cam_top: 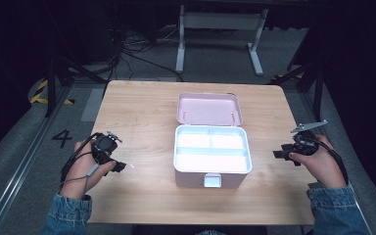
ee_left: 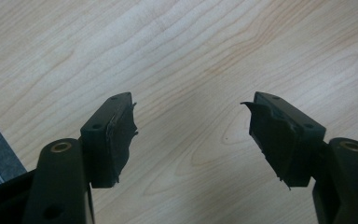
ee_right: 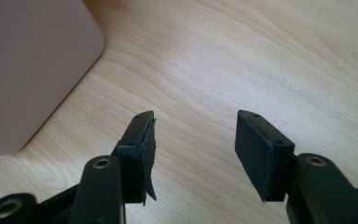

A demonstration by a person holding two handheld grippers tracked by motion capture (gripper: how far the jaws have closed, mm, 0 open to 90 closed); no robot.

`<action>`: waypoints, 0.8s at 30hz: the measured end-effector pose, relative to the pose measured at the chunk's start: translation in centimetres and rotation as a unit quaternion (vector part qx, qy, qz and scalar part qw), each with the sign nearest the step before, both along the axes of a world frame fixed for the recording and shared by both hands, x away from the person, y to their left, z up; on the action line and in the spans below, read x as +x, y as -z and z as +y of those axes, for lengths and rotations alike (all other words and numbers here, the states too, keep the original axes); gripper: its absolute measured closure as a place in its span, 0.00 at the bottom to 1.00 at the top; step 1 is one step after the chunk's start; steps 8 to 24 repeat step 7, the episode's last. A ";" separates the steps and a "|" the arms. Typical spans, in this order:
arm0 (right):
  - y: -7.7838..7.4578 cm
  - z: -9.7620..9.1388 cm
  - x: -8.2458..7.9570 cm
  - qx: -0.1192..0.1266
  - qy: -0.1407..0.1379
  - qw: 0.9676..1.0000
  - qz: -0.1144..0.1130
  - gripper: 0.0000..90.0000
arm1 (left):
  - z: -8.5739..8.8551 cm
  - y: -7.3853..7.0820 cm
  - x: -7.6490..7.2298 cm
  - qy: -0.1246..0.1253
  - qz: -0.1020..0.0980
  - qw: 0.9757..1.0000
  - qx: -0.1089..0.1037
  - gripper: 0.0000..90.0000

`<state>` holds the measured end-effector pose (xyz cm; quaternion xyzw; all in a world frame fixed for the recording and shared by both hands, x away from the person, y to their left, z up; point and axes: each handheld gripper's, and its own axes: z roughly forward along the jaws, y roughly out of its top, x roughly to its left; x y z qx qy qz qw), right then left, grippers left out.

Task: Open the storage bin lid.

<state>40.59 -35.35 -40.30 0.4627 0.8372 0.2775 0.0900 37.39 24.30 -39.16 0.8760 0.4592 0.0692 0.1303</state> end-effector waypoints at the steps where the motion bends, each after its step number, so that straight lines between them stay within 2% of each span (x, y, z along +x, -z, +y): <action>1: 0.1 0.0 0.0 -0.001 0.000 1.000 0.003 0.54 | 0.0 0.0 0.0 -0.001 0.001 1.000 -0.003 0.35; 6: 0.2 0.0 0.1 0.001 0.000 1.000 0.006 0.53 | 0.3 -0.1 0.1 0.006 -0.013 1.000 -0.016 0.34; 24: 0.2 0.0 0.1 0.001 0.000 1.000 0.005 0.53 | 0.3 -0.1 0.1 0.006 -0.013 1.000 -0.016 0.32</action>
